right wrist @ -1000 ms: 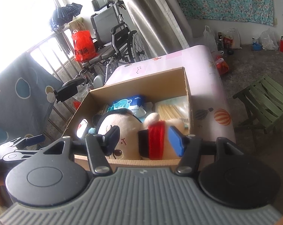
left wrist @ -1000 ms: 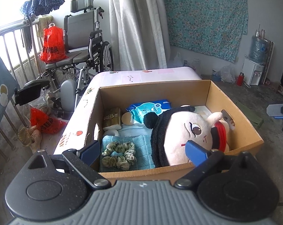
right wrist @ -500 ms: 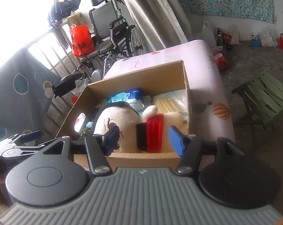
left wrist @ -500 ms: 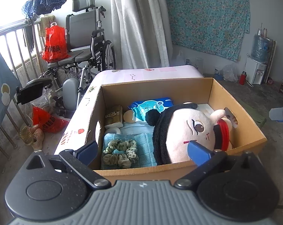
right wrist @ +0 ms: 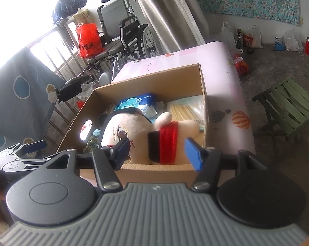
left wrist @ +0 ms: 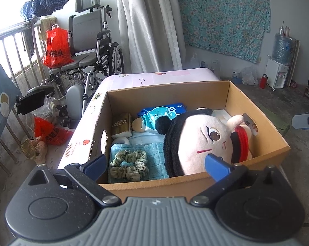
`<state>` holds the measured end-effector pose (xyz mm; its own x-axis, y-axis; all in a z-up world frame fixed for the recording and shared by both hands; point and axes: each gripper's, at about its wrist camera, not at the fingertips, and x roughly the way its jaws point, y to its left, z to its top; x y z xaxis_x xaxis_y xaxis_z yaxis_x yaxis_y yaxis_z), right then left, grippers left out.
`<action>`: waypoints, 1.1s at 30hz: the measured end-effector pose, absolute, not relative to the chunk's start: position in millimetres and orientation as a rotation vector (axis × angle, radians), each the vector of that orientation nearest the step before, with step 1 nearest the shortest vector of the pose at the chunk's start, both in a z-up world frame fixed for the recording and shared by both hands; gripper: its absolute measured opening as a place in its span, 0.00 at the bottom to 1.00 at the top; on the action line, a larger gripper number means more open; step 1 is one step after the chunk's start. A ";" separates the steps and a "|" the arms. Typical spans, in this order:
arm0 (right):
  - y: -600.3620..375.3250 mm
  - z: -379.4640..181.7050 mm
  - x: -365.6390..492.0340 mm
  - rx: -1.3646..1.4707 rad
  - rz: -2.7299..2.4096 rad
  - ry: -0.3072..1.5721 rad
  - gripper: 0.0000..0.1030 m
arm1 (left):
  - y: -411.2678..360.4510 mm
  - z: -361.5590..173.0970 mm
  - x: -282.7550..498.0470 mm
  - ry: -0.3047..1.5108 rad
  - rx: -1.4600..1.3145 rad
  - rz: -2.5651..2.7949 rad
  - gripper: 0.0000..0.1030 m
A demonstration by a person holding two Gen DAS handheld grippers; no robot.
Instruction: Organize soft objects
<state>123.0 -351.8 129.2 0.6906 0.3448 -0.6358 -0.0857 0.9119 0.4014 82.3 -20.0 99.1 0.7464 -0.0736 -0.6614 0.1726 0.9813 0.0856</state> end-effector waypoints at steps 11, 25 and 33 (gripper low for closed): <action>-351.5 127.4 125.7 0.354 0.251 0.788 0.58 | -19.3 99.5 83.4 0.721 0.131 -0.132 1.00; -350.3 125.4 130.4 0.345 0.255 0.797 0.59 | -18.0 97.1 83.6 0.719 0.113 -0.141 1.00; -354.4 124.0 128.9 0.351 0.245 0.795 0.59 | -9.6 98.7 83.8 0.690 0.026 -0.135 1.00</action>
<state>128.9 -354.4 124.0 0.6768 0.3429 -0.6514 -0.0824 0.9146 0.3958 83.8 -9.6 98.7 0.7628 -0.1153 -0.6363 0.1323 0.9910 -0.0211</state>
